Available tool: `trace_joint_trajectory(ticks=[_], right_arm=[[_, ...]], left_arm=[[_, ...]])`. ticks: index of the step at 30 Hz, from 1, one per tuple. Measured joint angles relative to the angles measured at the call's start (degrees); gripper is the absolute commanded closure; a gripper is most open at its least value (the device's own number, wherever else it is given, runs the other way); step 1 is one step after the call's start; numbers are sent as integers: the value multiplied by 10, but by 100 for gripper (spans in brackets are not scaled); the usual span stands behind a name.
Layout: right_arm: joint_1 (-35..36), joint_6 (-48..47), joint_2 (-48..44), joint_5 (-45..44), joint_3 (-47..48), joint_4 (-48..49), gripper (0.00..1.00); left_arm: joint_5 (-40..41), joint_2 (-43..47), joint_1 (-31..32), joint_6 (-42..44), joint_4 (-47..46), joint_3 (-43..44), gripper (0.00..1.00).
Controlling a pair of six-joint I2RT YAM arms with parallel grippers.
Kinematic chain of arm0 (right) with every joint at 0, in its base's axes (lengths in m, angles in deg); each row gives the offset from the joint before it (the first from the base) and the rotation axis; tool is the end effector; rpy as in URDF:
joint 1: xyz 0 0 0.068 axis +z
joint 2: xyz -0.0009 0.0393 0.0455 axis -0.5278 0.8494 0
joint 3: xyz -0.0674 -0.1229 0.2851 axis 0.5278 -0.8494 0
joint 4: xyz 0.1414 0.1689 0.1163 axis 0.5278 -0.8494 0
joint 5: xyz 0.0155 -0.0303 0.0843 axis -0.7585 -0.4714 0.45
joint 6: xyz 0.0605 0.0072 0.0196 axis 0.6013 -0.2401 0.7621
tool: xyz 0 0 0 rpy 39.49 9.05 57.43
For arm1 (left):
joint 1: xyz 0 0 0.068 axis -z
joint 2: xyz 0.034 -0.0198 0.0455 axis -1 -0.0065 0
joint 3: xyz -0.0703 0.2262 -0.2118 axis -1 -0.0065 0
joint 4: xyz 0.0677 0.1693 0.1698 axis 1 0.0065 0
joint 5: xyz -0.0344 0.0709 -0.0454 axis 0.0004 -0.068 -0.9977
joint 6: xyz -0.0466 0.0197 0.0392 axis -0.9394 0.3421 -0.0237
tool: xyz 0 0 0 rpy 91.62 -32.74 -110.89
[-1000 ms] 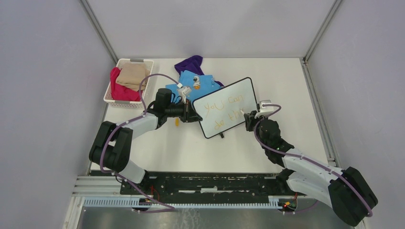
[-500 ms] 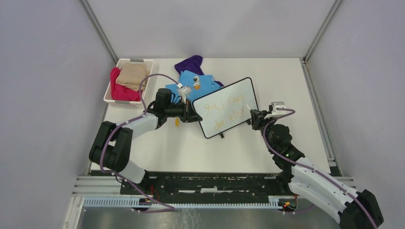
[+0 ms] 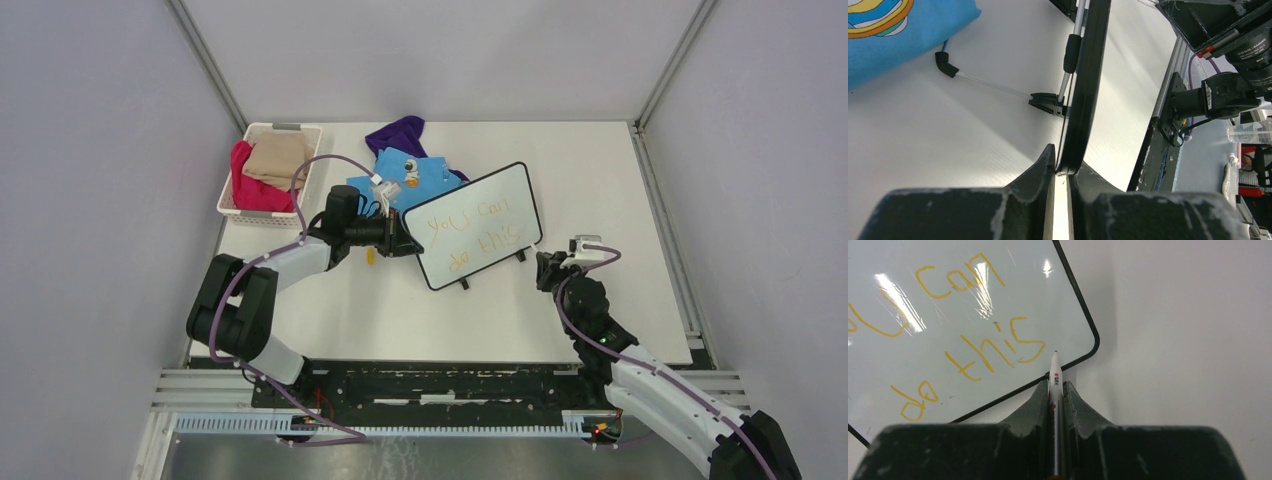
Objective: Write a sentence on the whiteboard
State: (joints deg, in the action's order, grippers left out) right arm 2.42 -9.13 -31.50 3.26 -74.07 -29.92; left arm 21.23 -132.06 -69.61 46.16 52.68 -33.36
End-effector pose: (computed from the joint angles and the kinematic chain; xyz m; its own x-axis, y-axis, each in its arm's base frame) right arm 0.1089 0.0459 0.2180 -0.1636 0.2680 -0.9494 -0.0572 0.9582 0.2804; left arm 0.2779 -0.1408 0.2417 -0.7164 0.0809 -0.6930 0.6471 0.4483 -0.6166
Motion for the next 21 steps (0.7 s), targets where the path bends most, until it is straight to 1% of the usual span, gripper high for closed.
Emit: trace_joint_trajectory(ticks=[5, 12, 21], right_arm=[[-26, 22, 1, 19, -17, 18, 100], [-84, 70, 15, 82, -44, 77, 100], [-97, 98, 56, 130, -47, 125, 100]], left_arm=[[0, 0, 0, 0, 0, 0, 98], [0, 0, 0, 1, 1, 1, 98], [-1, 0, 0, 7, 2, 1, 98]])
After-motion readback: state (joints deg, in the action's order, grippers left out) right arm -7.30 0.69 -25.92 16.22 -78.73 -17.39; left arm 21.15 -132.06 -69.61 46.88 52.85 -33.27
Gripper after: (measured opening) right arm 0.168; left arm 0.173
